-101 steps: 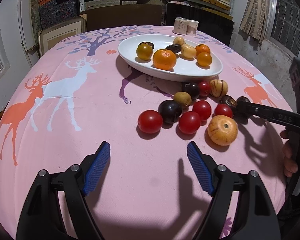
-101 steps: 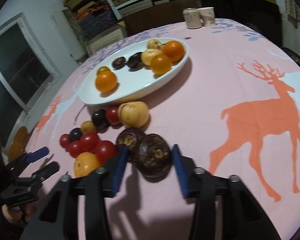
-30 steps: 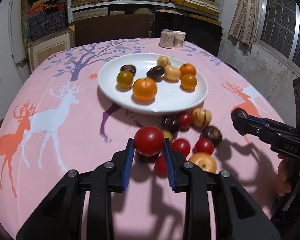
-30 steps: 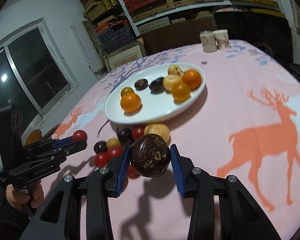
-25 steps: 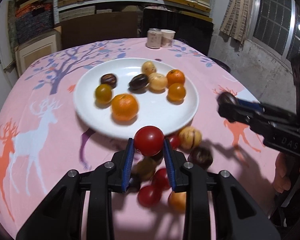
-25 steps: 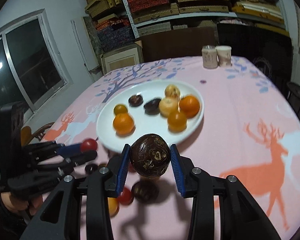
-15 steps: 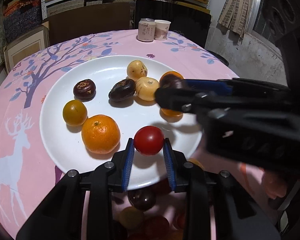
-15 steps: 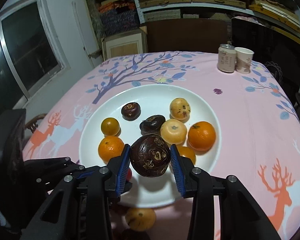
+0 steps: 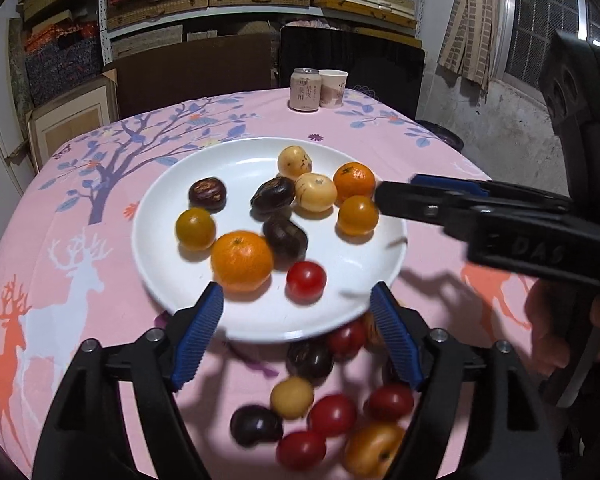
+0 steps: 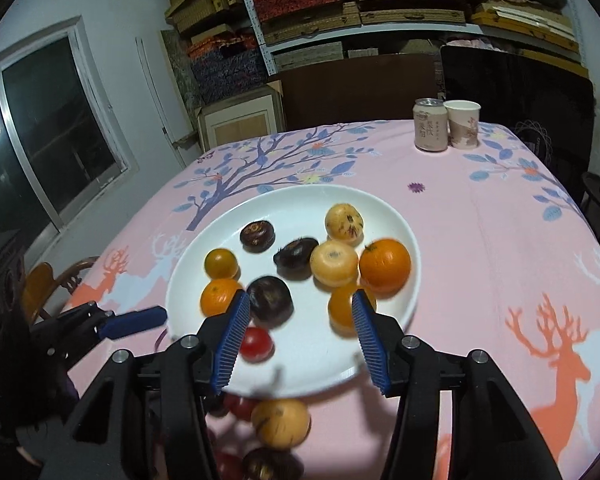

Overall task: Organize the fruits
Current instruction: 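Place both fruits on the white plate and open both tools, then move both open tools back over the fruit pile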

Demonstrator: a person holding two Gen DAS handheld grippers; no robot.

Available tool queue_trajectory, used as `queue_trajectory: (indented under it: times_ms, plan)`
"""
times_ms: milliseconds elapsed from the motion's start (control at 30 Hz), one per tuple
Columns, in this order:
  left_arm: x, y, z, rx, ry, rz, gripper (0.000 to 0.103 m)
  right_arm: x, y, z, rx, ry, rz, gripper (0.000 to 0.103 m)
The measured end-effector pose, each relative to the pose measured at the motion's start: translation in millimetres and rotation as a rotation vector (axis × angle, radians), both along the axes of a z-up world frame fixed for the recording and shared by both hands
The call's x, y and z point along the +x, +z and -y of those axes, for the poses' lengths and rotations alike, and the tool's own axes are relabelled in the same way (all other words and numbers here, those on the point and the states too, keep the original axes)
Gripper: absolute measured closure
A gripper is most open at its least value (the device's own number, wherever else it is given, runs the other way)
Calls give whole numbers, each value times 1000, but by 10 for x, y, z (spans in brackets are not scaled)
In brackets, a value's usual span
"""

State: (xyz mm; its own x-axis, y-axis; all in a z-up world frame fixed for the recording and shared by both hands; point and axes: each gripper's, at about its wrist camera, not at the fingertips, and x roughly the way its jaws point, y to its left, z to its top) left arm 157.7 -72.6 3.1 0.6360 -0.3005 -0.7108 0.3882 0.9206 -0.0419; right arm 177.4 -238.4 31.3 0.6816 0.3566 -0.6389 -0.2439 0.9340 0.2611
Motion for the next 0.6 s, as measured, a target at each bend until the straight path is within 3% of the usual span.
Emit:
queue_trajectory:
  times_ms: [167,333,433,600]
  plan:
    - [-381,-40,-396,-12,50,-11,22,-561,-139,22,0,8,-34,49]
    - [-607,-242,-807,-31,152,-63,20,-1114,-368,-352,-34,153,-70,49]
    - [-679,-366,-905,-46,177,-101,20,-1245,-486,-577,-34,214,-105,49]
    - [-807,-430,-887,-20,184,-96,20,-1226,-554,-798,-98,200,-113,48]
